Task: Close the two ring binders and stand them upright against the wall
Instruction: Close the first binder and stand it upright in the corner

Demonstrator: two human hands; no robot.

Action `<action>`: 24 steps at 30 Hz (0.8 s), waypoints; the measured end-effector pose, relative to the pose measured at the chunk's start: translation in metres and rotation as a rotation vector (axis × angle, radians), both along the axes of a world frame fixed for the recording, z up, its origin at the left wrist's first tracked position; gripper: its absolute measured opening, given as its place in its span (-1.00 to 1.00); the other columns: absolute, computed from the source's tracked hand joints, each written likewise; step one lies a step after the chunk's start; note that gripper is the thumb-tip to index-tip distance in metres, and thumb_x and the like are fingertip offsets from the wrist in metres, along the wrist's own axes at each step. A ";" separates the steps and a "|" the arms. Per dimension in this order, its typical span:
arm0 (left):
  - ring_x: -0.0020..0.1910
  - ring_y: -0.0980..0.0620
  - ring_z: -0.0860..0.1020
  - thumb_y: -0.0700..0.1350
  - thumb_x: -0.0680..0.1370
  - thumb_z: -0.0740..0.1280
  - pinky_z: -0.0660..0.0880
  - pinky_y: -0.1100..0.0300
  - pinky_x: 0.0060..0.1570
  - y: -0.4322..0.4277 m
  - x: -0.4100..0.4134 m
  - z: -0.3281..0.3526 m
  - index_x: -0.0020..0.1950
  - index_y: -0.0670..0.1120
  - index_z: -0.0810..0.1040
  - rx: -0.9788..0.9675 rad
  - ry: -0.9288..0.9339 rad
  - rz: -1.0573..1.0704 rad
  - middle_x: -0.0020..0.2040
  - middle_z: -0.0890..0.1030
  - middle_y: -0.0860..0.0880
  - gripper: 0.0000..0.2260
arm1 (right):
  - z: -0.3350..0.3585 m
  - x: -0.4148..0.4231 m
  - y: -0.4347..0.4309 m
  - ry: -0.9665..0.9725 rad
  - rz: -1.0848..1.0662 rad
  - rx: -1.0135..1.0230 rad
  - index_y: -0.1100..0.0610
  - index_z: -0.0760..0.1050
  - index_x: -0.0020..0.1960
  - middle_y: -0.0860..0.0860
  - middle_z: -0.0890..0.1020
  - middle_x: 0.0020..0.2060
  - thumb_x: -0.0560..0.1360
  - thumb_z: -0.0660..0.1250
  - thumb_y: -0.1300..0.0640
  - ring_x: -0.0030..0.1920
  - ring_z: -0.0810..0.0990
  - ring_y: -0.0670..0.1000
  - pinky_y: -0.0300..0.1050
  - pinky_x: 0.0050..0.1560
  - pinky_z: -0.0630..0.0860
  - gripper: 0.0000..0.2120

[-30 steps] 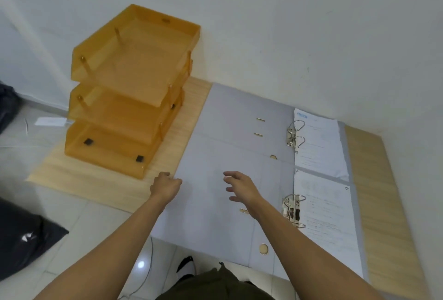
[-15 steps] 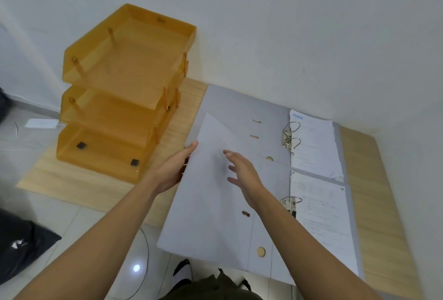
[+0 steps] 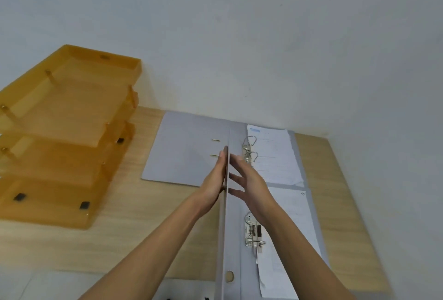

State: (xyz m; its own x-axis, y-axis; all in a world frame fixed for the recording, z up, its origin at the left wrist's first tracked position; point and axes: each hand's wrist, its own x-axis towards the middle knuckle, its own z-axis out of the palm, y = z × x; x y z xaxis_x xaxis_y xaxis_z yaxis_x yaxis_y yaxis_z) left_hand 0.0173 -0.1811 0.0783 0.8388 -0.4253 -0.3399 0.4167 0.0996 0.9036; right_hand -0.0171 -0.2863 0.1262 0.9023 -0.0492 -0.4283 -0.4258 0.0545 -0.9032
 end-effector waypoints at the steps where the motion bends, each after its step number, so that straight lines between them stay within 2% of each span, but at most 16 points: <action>1: 0.45 0.29 0.33 0.41 0.59 -0.07 0.22 0.05 0.51 -0.010 -0.002 -0.003 0.38 0.48 0.42 0.040 -0.022 -0.020 0.45 0.42 0.31 -0.55 | 0.002 -0.003 -0.009 0.000 0.003 -0.015 -0.26 0.52 0.28 -0.27 0.58 0.26 0.64 0.18 -0.19 0.25 0.57 -0.16 -0.15 0.06 0.60 -0.74; 2: 0.31 0.45 0.38 0.40 0.60 -0.07 0.25 0.19 0.42 -0.021 -0.004 -0.005 0.21 0.63 0.43 0.073 -0.035 -0.046 0.32 0.42 0.43 -0.66 | 0.002 -0.006 -0.020 0.002 0.002 -0.037 -0.22 0.50 0.36 -0.22 0.57 0.32 0.64 0.19 -0.19 0.31 0.57 -0.10 -0.08 0.15 0.60 -0.67; 3: 0.20 0.55 0.39 0.38 0.61 -0.07 0.26 0.31 0.33 -0.028 -0.006 -0.009 0.15 0.68 0.40 0.104 -0.040 -0.072 0.26 0.40 0.49 -0.70 | 0.002 -0.009 -0.029 0.008 -0.004 -0.061 -0.17 0.45 0.46 -0.16 0.56 0.38 0.63 0.20 -0.19 0.37 0.55 -0.03 0.03 0.26 0.58 -0.58; 4: 0.23 0.56 0.38 0.34 0.64 -0.07 0.25 0.35 0.32 -0.038 -0.008 -0.015 0.28 0.63 0.34 0.125 -0.051 -0.094 0.32 0.37 0.47 -0.69 | 0.002 -0.012 -0.041 0.016 -0.008 -0.089 -0.13 0.41 0.50 -0.12 0.56 0.40 0.62 0.22 -0.19 0.39 0.55 0.00 0.11 0.34 0.55 -0.53; 5: 0.40 0.47 0.30 0.29 0.66 -0.07 0.21 0.30 0.42 -0.049 -0.011 -0.023 0.49 0.49 0.22 0.151 -0.064 -0.119 0.48 0.28 0.39 -0.61 | 0.001 -0.015 -0.055 0.019 -0.018 -0.114 -0.11 0.42 0.49 -0.10 0.59 0.38 0.60 0.26 -0.16 0.37 0.58 0.00 0.15 0.36 0.54 -0.52; 6: 0.56 0.29 0.15 0.24 0.68 -0.07 0.12 0.17 0.55 -0.057 -0.013 -0.030 0.62 0.32 0.05 0.190 -0.091 -0.144 0.61 0.12 0.27 -0.53 | 0.000 -0.018 -0.067 0.017 -0.033 -0.130 -0.09 0.45 0.46 -0.09 0.63 0.33 0.59 0.29 -0.12 0.32 0.62 0.00 0.15 0.36 0.55 -0.55; 7: 0.64 0.14 -0.02 0.21 0.70 -0.07 0.00 0.02 0.61 -0.063 -0.013 -0.036 0.66 0.20 -0.08 0.258 -0.123 -0.187 0.67 -0.05 0.19 -0.48 | -0.002 -0.020 -0.078 0.010 -0.050 -0.145 -0.07 0.48 0.43 -0.07 0.67 0.28 0.57 0.33 -0.07 0.28 0.65 0.01 0.14 0.34 0.56 -0.57; 9: 0.65 0.02 -0.22 0.17 0.70 -0.03 -0.16 -0.10 0.61 -0.074 -0.015 -0.050 0.66 0.14 -0.19 0.402 -0.187 -0.259 0.67 -0.23 0.13 -0.43 | -0.005 -0.026 -0.101 0.011 -0.064 -0.212 -0.02 0.51 0.41 -0.05 0.69 0.24 0.56 0.39 0.05 0.23 0.68 0.02 0.13 0.32 0.58 -0.58; 14: 0.64 0.01 -0.27 0.26 0.65 0.06 -0.16 -0.31 0.54 -0.098 -0.022 -0.086 0.64 0.23 -0.19 0.650 -0.286 -0.300 0.66 -0.26 0.17 -0.37 | -0.028 -0.045 -0.162 0.076 -0.149 -0.417 0.07 0.61 0.22 0.05 0.73 0.14 0.49 0.42 0.23 0.10 0.72 0.08 0.16 0.22 0.63 -0.70; 16: 0.64 0.01 -0.27 0.30 0.63 0.06 -0.14 -0.35 0.51 -0.103 -0.025 -0.099 0.64 0.25 -0.19 0.752 -0.317 -0.316 0.66 -0.27 0.18 -0.34 | -0.039 -0.051 -0.185 0.087 -0.176 -0.458 0.07 0.62 0.15 0.10 0.74 0.13 0.48 0.44 0.25 0.04 0.72 0.08 0.05 0.15 0.64 -0.74; 18: 0.64 0.01 -0.28 0.34 0.60 0.07 -0.13 -0.36 0.50 -0.104 -0.029 -0.108 0.63 0.26 -0.20 0.839 -0.347 -0.336 0.65 -0.29 0.20 -0.31 | -0.051 -0.055 -0.207 0.102 -0.193 -0.456 0.16 0.64 0.18 0.15 0.74 0.12 0.48 0.47 0.27 0.00 0.72 0.09 -0.03 0.06 0.64 -0.73; 21: 0.63 0.03 -0.32 0.35 0.58 0.11 -0.02 -0.38 0.51 -0.108 -0.037 -0.116 0.64 0.25 -0.19 0.922 -0.371 -0.351 0.65 -0.30 0.20 -0.27 | -0.075 -0.060 -0.240 0.151 -0.229 -0.450 0.25 0.62 0.24 0.19 0.72 0.15 0.48 0.49 0.26 0.09 0.72 0.17 0.07 0.16 0.64 -0.66; 24: 0.62 0.01 -0.35 0.32 0.57 0.20 0.08 -0.29 0.54 -0.116 -0.050 -0.119 0.66 0.18 -0.15 0.962 -0.397 -0.334 0.66 -0.30 0.15 -0.22 | -0.103 -0.067 -0.267 0.212 -0.269 -0.445 0.28 0.57 0.31 0.20 0.69 0.22 0.48 0.51 0.22 0.17 0.69 0.21 0.18 0.25 0.61 -0.57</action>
